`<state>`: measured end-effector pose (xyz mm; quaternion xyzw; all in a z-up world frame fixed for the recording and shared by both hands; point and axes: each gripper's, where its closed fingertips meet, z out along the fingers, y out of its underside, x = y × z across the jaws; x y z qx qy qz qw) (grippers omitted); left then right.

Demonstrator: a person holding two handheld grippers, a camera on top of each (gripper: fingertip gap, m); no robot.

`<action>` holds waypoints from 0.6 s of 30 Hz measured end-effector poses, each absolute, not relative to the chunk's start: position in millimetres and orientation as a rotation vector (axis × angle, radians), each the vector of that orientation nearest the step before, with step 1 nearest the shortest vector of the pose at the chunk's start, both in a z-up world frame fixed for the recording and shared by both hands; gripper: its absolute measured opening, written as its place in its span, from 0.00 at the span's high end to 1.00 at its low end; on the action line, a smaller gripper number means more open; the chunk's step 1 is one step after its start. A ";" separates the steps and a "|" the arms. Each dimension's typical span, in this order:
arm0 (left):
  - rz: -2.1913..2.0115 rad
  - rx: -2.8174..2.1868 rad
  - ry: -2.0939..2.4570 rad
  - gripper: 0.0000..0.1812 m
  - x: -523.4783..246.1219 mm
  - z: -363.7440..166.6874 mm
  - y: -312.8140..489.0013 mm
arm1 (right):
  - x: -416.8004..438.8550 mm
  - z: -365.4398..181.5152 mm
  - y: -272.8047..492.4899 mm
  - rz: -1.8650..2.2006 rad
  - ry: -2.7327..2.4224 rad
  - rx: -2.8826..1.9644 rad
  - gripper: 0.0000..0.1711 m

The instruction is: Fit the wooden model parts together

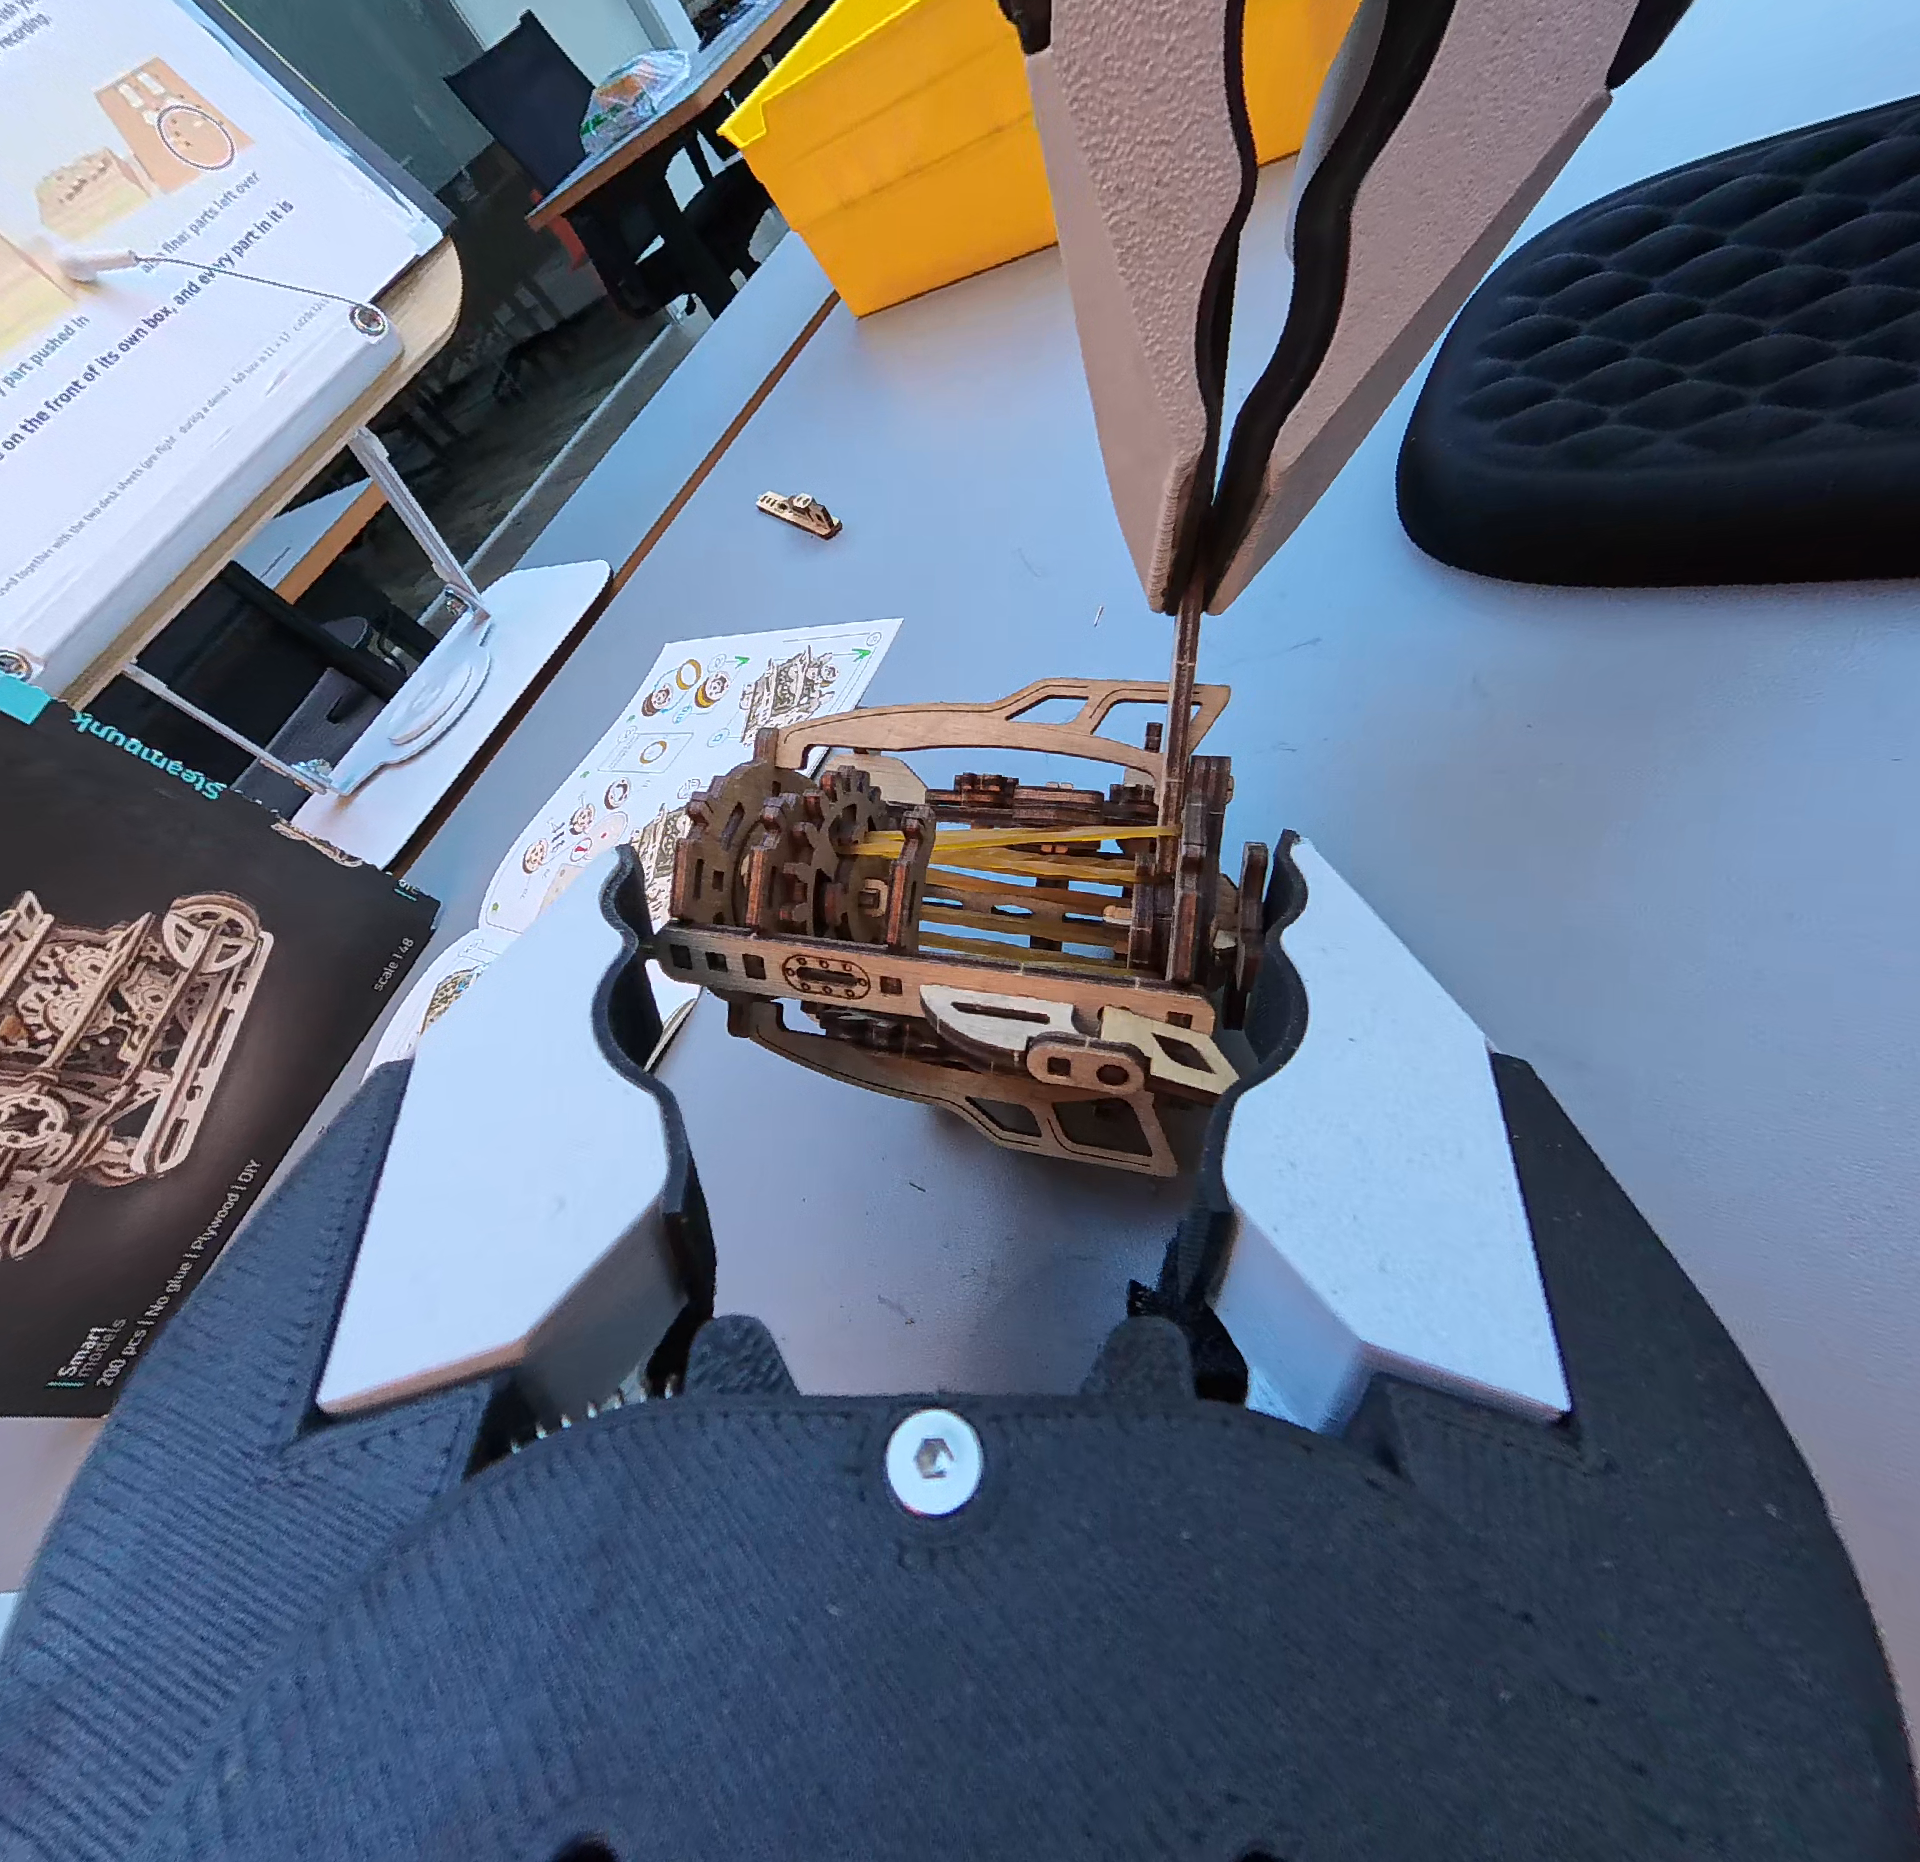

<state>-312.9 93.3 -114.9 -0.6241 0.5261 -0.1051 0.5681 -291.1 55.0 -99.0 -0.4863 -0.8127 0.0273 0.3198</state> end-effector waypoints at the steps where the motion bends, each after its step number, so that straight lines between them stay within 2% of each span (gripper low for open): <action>1: -0.247 -1.467 1.236 0.36 -313.0 -115.1 93.3 | -291.3 -98.9 54.9 0.069 -2.137 -1.277 0.99; 18: -0.208 -1.445 1.251 0.36 -309.9 -113.2 91.8 | -289.1 -95.3 51.6 -0.069 -2.211 -1.284 0.99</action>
